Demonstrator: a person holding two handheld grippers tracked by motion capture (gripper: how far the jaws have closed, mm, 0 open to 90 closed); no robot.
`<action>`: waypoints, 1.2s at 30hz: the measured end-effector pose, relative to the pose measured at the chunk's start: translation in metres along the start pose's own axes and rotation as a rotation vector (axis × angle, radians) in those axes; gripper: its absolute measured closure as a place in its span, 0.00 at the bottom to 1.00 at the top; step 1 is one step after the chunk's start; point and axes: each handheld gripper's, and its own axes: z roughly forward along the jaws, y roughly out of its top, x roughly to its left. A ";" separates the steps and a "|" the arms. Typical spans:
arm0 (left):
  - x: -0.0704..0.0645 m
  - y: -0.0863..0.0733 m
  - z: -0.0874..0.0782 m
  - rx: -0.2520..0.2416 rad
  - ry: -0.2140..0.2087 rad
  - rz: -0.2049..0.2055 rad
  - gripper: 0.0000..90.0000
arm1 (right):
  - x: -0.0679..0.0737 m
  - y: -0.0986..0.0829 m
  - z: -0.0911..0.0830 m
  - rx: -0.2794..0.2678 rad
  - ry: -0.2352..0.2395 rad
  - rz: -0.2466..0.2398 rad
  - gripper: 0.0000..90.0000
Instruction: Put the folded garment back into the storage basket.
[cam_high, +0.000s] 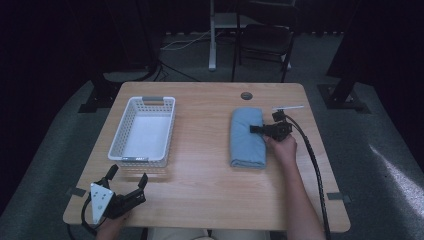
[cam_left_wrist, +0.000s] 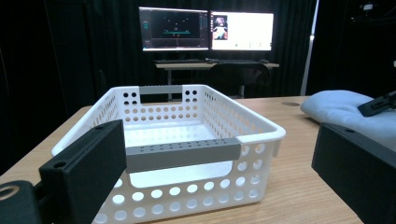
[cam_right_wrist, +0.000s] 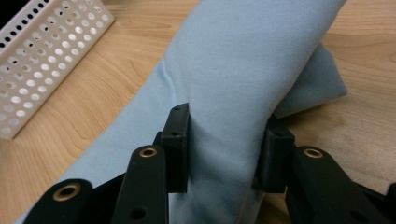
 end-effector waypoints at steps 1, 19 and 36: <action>0.000 0.000 0.000 0.000 0.000 0.000 0.05 | -0.001 0.000 0.000 -0.002 0.004 0.007 0.69; 0.000 0.000 0.000 -0.001 0.001 0.000 0.05 | 0.004 0.005 -0.027 -0.153 0.122 0.044 0.70; 0.000 0.000 0.000 -0.004 -0.001 -0.001 0.05 | 0.037 0.034 -0.060 -0.262 0.175 0.015 0.70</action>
